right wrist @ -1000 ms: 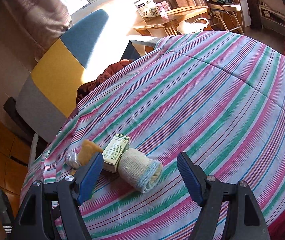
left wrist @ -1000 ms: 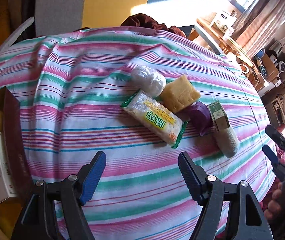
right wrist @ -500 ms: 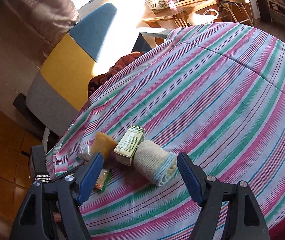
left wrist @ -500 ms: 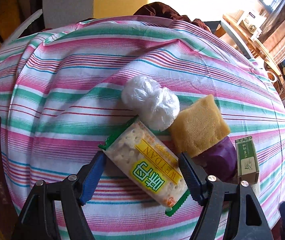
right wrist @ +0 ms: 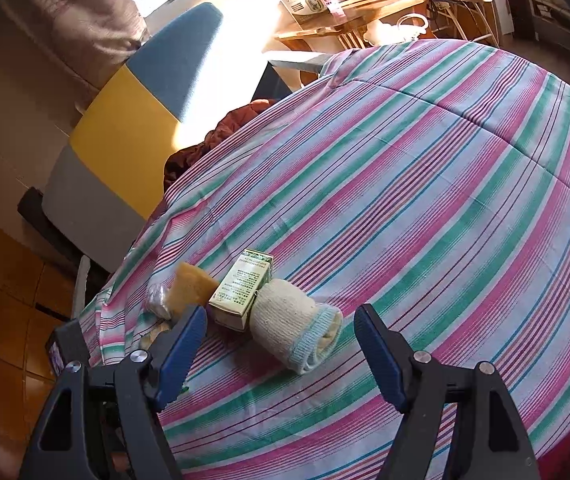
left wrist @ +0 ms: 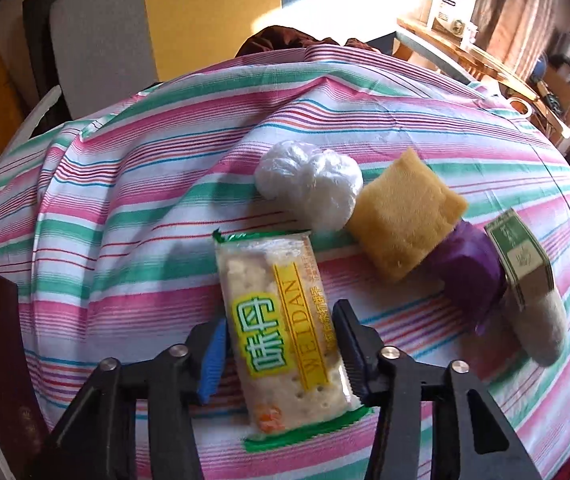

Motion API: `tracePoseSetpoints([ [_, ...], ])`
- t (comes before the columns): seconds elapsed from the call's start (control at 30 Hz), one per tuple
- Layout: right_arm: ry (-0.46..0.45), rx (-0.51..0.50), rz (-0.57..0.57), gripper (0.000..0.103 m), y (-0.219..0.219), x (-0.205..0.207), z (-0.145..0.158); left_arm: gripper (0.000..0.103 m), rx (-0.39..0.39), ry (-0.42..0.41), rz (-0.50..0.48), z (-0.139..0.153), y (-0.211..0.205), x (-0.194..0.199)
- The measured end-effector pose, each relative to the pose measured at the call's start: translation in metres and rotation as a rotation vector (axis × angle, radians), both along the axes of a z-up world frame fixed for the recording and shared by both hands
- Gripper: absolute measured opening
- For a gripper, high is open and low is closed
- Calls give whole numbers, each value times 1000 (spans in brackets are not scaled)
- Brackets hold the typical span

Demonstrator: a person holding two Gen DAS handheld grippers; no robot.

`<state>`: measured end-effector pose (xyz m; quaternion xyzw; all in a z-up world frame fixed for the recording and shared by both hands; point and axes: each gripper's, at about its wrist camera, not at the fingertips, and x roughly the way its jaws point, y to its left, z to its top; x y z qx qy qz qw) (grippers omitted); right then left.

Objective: Organize objects
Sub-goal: 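Grasp the WEIDAN cracker packet with the left tool, then grasp the green-and-white carton with the right tool while the left tool lifts the packet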

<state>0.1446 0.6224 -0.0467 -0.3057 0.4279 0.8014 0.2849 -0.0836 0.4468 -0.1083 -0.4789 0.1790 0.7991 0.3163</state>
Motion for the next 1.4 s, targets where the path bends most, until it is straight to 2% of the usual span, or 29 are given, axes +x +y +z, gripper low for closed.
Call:
tracePoseSetpoints([
  [0.17, -24, 15, -5, 77, 0, 0, -2, 46, 40, 26, -65, 1, -48, 36],
  [0.37, -52, 26, -16, 73, 3, 1, -5, 46, 70, 52, -120, -2, -85, 73],
  [0.67, -92, -12, -41, 66, 9, 3, -20, 47, 119, 154, -161, -12, -89, 86],
  [0.8, -60, -32, -11, 63, 5, -2, -20, 48, 129, 163, -161, -12, -90, 86],
  [0.9, -25, -71, 45, 63, 1, -15, -19, 47, 135, 163, -160, -13, -91, 86],
  [1.03, -48, -55, 98, 63, 4, -45, -13, 47, 146, 160, -160, -14, -93, 86],
  [1.3, -231, -101, 158, 63, 30, -115, -44, 47, 161, 154, -157, -14, -93, 86],
  [1.33, -249, -95, 164, 61, 32, -121, -48, 47, 162, 155, -157, -14, -93, 86],
  [1.37, -255, -88, 182, 46, 31, -125, -49, 48, 163, 155, -157, -15, -93, 86],
  [1.4, -255, -75, 215, 37, 28, -129, -49, 48, 165, 153, -156, -15, -93, 85],
])
